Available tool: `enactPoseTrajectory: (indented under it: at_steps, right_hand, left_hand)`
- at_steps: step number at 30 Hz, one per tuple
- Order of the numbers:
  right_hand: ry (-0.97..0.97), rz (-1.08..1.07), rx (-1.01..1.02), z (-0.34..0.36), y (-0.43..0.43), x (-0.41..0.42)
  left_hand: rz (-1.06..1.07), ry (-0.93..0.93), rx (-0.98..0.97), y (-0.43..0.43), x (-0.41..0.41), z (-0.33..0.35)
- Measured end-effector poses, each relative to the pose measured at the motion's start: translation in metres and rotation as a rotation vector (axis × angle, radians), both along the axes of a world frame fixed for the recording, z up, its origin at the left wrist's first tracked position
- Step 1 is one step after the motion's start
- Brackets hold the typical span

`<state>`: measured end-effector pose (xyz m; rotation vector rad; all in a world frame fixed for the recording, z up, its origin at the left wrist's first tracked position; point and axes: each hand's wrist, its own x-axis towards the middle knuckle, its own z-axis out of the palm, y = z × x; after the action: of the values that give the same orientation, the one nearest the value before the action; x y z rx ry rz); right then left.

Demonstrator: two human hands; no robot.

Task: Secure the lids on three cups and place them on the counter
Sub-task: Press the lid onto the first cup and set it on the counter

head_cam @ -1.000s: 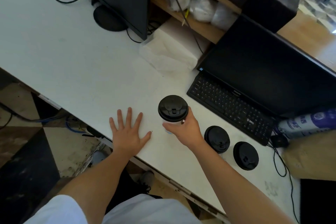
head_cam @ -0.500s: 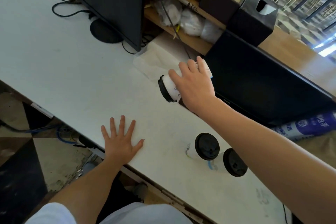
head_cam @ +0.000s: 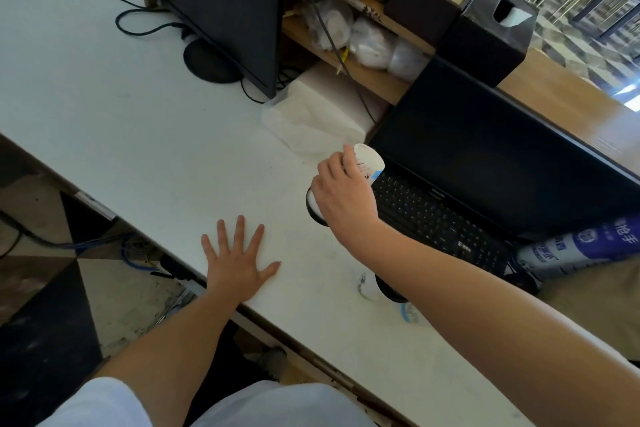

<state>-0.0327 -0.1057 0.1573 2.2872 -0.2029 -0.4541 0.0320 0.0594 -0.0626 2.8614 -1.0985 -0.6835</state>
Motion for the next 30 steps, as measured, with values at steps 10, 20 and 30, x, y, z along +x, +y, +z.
enactPoseTrajectory:
  at_steps: [10, 20, 30]
  right_hand:
    - [-0.606, -0.394, 0.649, 0.013, -0.039, -0.043]
    - [-1.235, -0.812, 1.701, -0.024, -0.018, -0.071]
    - [-1.218, -0.884, 1.78, -0.045, -0.009, -0.078]
  left_hand:
    - [-0.02, 0.077, 0.097, -0.004, 0.004, 0.009]
    - [-0.031, 0.131, 0.175, -0.011, 0.009, 0.011]
    - [0.082, 0.295, 0.221, -0.032, 0.016, 0.043]
